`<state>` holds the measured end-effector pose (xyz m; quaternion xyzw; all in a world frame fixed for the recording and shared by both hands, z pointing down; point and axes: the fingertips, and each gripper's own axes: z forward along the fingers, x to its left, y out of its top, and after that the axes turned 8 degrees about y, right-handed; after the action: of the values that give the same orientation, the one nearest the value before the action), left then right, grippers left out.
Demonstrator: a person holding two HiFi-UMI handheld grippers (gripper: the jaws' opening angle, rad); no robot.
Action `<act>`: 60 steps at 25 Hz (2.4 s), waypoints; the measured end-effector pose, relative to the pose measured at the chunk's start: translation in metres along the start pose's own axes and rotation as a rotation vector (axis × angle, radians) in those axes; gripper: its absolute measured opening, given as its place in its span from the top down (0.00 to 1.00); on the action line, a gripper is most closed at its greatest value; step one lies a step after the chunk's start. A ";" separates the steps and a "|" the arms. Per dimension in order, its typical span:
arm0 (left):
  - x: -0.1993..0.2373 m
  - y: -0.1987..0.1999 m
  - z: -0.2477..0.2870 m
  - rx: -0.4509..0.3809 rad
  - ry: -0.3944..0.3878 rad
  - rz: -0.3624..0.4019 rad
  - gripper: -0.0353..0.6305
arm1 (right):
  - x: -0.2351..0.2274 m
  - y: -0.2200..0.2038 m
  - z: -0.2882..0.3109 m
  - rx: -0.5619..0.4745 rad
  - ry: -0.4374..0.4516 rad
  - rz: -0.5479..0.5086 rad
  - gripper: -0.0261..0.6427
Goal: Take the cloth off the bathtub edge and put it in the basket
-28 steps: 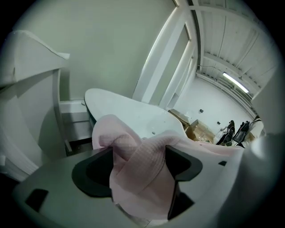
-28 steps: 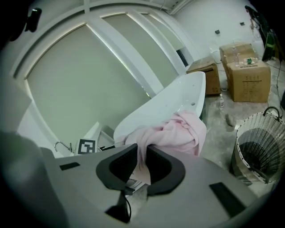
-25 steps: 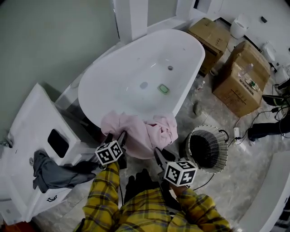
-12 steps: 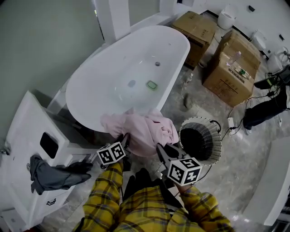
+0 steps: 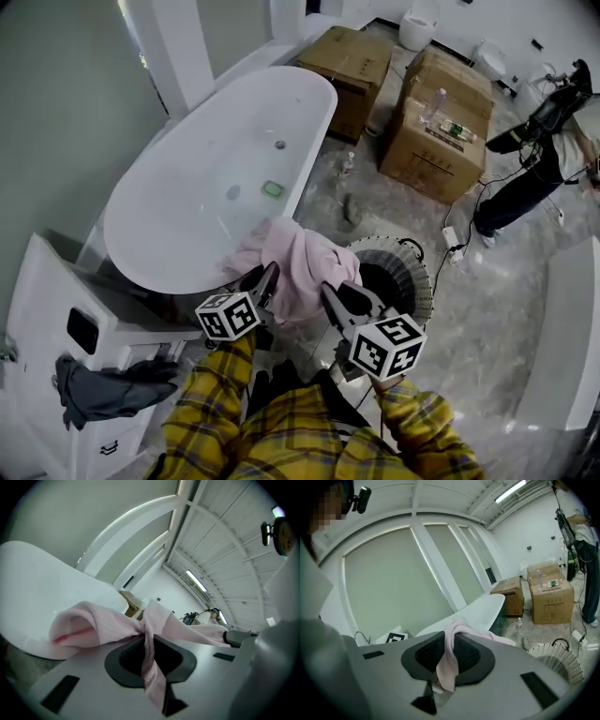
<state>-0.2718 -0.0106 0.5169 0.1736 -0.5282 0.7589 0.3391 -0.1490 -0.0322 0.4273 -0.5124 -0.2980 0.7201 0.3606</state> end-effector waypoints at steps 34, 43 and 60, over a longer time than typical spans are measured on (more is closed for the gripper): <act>-0.439 0.157 0.031 -0.160 -0.842 0.343 0.87 | -0.051 0.266 -0.265 -0.546 -0.354 -0.365 0.85; -0.488 0.088 0.066 -0.055 -0.914 0.329 0.87 | -0.101 0.245 -0.331 -0.547 -0.447 -0.308 0.85; -0.330 -0.121 0.167 0.331 -0.619 0.373 0.87 | -0.242 0.032 -0.281 -0.315 -0.506 0.101 0.85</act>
<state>0.0311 -0.2481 0.4587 0.3473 -0.4986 0.7941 -0.0122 0.1643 -0.2324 0.4448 -0.3807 -0.4605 0.7868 0.1545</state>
